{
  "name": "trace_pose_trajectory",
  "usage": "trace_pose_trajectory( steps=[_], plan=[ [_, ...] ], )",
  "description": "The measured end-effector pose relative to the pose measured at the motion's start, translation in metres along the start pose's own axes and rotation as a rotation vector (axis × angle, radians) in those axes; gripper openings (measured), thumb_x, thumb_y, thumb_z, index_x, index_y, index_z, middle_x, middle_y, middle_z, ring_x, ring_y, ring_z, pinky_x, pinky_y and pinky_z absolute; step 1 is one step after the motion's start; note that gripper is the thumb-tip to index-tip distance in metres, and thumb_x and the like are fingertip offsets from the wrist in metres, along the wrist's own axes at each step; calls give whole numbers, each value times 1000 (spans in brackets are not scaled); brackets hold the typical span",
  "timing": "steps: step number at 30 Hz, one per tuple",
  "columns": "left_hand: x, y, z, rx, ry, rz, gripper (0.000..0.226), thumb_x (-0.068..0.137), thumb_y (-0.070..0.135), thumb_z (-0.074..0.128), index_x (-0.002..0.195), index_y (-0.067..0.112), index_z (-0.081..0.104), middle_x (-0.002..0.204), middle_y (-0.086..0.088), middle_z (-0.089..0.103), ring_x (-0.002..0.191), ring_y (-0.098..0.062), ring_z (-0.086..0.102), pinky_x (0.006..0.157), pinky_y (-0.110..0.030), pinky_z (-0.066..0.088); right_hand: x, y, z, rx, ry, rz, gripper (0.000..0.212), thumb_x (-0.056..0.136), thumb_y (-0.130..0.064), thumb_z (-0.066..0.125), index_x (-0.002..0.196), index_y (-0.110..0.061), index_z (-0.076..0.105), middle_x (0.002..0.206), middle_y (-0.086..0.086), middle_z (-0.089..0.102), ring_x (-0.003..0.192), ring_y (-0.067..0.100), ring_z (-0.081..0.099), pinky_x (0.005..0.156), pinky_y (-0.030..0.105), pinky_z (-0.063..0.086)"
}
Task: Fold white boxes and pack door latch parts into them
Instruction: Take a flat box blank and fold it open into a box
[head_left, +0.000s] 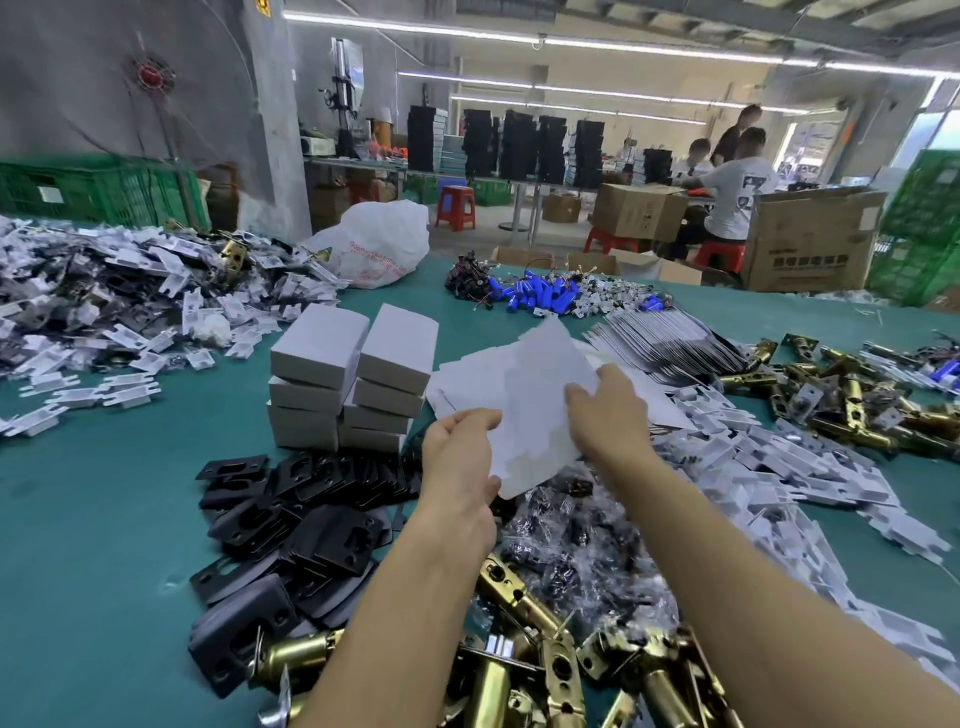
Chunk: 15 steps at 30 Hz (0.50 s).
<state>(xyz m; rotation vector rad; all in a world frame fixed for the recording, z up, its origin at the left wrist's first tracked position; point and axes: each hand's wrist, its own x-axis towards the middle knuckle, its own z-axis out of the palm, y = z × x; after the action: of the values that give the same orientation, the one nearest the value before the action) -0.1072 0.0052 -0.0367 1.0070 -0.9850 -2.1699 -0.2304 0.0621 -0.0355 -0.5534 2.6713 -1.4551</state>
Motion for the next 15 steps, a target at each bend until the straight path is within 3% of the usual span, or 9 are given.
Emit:
trace_pose_trajectory(
  steps=[2, 5, 8, 11, 13, 15],
  plan=[
    [-1, -1, -1, -7, -17, 7, 14, 96, 20, 65, 107, 19, 57, 107, -2, 53, 105, -19, 54, 90, -38, 46, -7, 1, -19, 419, -79, 197, 22, 99, -15, 52, 120, -8, 49, 117, 18, 60, 92, 33, 61, 71, 47, 58],
    [-3, 1, -1, -33, -103, -15, 21, 95, 31, 66, 110, 19, 56, 111, -6, 58, 101, -19, 60, 97, -40, 49, -32, 1, -44, 860, -292, 390, 20, 97, -7, 59, 116, -5, 53, 93, 16, 69, 67, 26, 68, 48, 33, 57],
    [-7, 2, 3, -116, -300, -96, 44, 87, 47, 69, 116, 15, 65, 112, -13, 72, 104, -30, 68, 102, -48, 52, -67, 2, -64, 876, -517, 359, 18, 91, -10, 64, 105, -1, 59, 71, 13, 72, 52, 20, 68, 41, 27, 53],
    [-12, 3, 2, -227, -544, -147, 81, 78, 64, 63, 136, 7, 59, 132, -20, 64, 124, -37, 60, 113, -55, 41, -92, 4, -70, 810, -632, 311, 32, 81, -20, 68, 105, 1, 62, 65, 11, 67, 41, 15, 58, 32, 19, 44],
    [-14, 5, 0, -265, -591, -140, 89, 74, 69, 61, 132, 1, 61, 132, -22, 63, 123, -35, 61, 109, -50, 44, -99, 7, -68, 703, -642, 269, 28, 88, -25, 66, 104, -3, 61, 61, 8, 63, 33, 11, 46, 27, 15, 34],
    [-15, 6, -2, -278, -605, -104, 83, 77, 71, 56, 120, 1, 68, 121, -19, 66, 112, -33, 64, 98, -43, 49, -102, 11, -66, 514, -629, 181, 27, 91, -35, 66, 103, -11, 61, 61, 4, 64, 34, 12, 46, 29, 16, 33]
  ],
)
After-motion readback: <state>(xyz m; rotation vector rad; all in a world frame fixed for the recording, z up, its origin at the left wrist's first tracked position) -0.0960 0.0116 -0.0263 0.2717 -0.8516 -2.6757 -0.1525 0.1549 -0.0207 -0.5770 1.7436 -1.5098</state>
